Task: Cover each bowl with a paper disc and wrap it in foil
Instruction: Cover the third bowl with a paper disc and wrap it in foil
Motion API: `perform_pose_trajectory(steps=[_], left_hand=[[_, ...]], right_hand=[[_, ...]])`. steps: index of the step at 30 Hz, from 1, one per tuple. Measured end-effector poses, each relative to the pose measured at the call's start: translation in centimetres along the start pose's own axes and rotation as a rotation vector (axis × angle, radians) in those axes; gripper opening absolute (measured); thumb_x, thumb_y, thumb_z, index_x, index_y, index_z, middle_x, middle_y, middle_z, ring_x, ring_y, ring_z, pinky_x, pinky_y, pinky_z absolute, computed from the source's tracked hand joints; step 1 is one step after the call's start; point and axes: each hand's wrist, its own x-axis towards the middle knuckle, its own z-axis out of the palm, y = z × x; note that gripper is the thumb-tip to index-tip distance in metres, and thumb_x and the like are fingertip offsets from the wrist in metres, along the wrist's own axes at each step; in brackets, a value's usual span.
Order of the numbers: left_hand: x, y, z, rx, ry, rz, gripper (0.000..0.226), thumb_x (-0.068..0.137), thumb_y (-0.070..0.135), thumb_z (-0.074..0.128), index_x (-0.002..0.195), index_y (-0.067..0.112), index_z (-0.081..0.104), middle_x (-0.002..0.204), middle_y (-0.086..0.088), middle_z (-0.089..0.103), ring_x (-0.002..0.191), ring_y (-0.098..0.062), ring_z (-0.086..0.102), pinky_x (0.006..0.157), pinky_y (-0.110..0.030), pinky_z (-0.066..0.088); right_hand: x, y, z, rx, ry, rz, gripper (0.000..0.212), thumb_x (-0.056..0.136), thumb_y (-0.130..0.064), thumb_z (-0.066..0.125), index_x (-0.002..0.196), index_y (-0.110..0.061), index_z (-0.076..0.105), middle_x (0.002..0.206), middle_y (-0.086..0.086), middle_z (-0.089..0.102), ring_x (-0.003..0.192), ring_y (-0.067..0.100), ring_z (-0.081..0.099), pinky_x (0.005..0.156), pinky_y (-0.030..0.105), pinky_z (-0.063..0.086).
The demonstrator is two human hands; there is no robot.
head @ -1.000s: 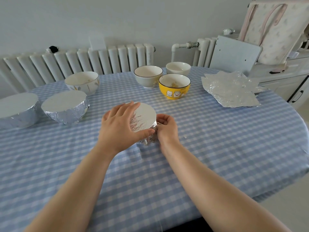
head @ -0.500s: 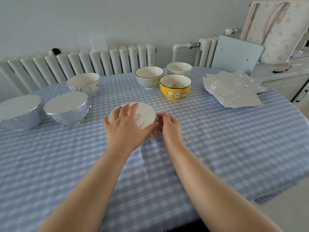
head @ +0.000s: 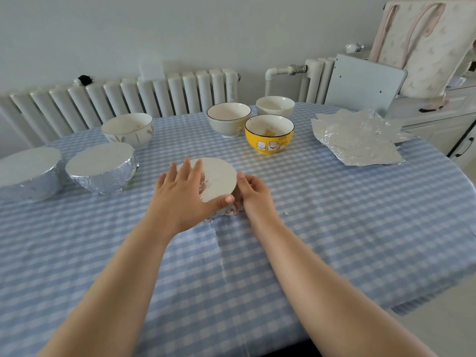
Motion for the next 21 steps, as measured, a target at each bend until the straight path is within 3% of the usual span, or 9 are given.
perform_pose_trajectory(steps=[4, 10, 18, 21], left_hand=[[-0.3, 0.2, 0.0, 0.004, 0.030, -0.017, 0.126, 0.059, 0.096, 0.020, 0.158, 0.021, 0.001, 0.166, -0.005, -0.001, 0.152, -0.029, -0.002, 0.122, -0.046, 0.005], [-0.8, -0.1, 0.1, -0.082, 0.077, -0.034, 0.126, 0.056, 0.094, 0.021, 0.157, 0.022, 0.004, 0.166, -0.003, 0.004, 0.152, -0.025, -0.001, 0.121, -0.044, 0.005], [-1.2, -1.0, 0.3, -0.234, 0.116, -0.086, 0.109, 0.073, 0.083, 0.045, 0.158, 0.024, 0.008, 0.166, 0.001, 0.008, 0.152, -0.023, 0.001, 0.121, -0.043, 0.007], [-1.2, -1.3, 0.3, -0.260, 0.127, -0.095, 0.106, 0.077, 0.080, 0.049, 0.158, 0.025, 0.009, 0.166, 0.002, 0.009, 0.152, -0.021, 0.001, 0.121, -0.042, 0.007]], right_hand=[[-0.4, 0.0, 0.2, 0.087, 0.013, 0.019, 0.022, 0.100, -0.035, 0.055, 0.101, -0.016, 0.064, 0.070, -0.010, 0.065, 0.057, 0.003, 0.063, 0.053, 0.022, 0.050], [-0.7, -0.2, 1.0, 0.090, 0.048, -0.037, 0.021, 0.100, -0.031, 0.054, 0.106, -0.014, 0.064, 0.085, -0.006, 0.070, 0.068, 0.001, 0.066, 0.057, 0.016, 0.051], [-0.2, -0.4, 1.9, -0.073, 0.085, -0.139, 0.025, 0.097, -0.038, 0.058, 0.091, -0.016, 0.064, 0.085, 0.001, 0.071, 0.078, 0.013, 0.066, 0.073, 0.034, 0.056], [-0.1, -0.4, 2.2, -0.071, 0.094, -0.149, 0.023, 0.097, -0.037, 0.059, 0.086, -0.017, 0.063, 0.081, -0.001, 0.068, 0.074, 0.012, 0.063, 0.069, 0.031, 0.053]])
